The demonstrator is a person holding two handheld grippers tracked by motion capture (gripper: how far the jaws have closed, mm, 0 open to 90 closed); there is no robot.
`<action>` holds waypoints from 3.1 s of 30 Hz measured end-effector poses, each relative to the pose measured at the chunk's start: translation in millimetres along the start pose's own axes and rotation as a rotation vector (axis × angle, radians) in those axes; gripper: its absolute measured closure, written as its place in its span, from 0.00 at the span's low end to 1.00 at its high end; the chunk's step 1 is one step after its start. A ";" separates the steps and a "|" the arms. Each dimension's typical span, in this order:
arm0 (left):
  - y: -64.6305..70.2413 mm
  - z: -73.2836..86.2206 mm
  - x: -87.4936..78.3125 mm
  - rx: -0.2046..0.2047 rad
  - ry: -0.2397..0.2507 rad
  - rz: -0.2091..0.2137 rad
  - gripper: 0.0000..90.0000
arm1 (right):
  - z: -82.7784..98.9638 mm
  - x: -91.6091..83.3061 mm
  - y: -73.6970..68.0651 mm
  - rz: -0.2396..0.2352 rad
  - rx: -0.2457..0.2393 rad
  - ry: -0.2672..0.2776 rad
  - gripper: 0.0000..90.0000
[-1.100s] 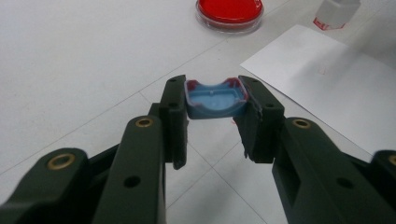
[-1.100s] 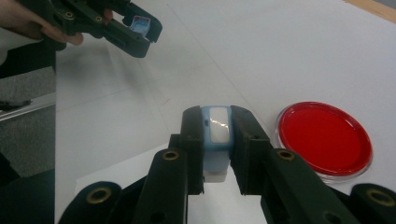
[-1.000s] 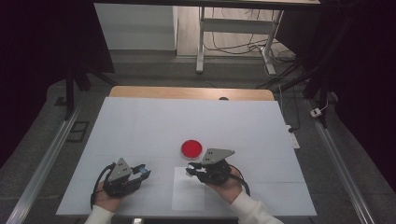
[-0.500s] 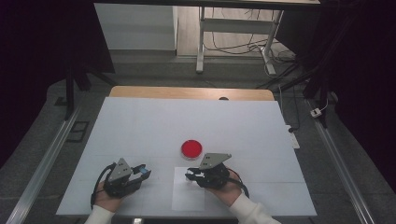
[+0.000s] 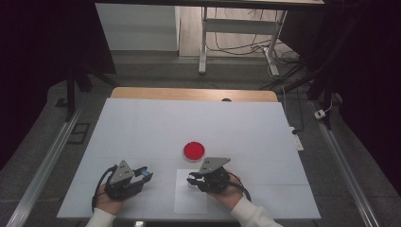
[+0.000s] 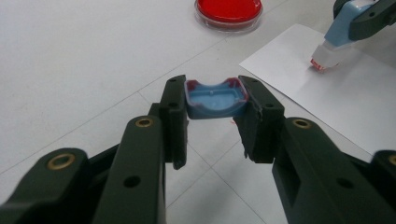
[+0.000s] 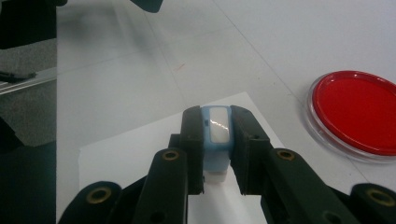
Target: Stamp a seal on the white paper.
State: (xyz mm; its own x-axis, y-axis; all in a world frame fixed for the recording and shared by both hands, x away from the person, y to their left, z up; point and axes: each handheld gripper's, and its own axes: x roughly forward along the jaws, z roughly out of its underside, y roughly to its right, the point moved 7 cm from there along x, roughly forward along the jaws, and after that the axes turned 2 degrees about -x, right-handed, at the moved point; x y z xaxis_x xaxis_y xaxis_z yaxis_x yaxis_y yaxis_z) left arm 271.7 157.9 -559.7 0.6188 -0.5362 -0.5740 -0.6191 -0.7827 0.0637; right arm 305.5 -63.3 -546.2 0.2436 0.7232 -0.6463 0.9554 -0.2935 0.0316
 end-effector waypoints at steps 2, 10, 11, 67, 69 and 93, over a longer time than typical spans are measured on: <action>0.0 0.1 0.1 0.000 0.000 0.000 0.72 | 0.8 1.6 0.0 -0.002 0.003 0.004 0.83; 0.4 -0.1 0.2 0.000 0.000 0.002 0.72 | 4.2 5.4 0.0 0.002 -0.028 -0.014 0.83; 0.5 -0.2 0.2 0.000 0.000 0.002 0.72 | 4.1 5.7 -0.2 0.000 -0.029 -0.010 0.83; 3.0 -0.5 0.2 0.005 -0.006 0.001 0.72 | 6.1 9.2 -3.1 0.049 -0.014 -0.098 0.84; 3.1 -0.7 0.1 0.005 -0.004 0.000 0.72 | 5.0 9.7 -3.6 0.053 -0.010 -0.109 0.84; 3.3 -0.6 0.0 0.004 -0.004 -0.002 0.72 | 6.1 9.6 -2.8 0.046 0.002 -0.109 0.84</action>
State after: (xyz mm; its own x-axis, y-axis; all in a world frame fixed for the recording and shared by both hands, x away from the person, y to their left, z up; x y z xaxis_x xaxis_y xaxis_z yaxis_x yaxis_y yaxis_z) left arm 269.9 155.1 -559.1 0.6182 -0.5333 -0.5774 -0.6199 -0.7825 0.0590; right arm 304.2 -59.4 -557.1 0.2678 0.6368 -0.7230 0.9432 -0.3264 0.0619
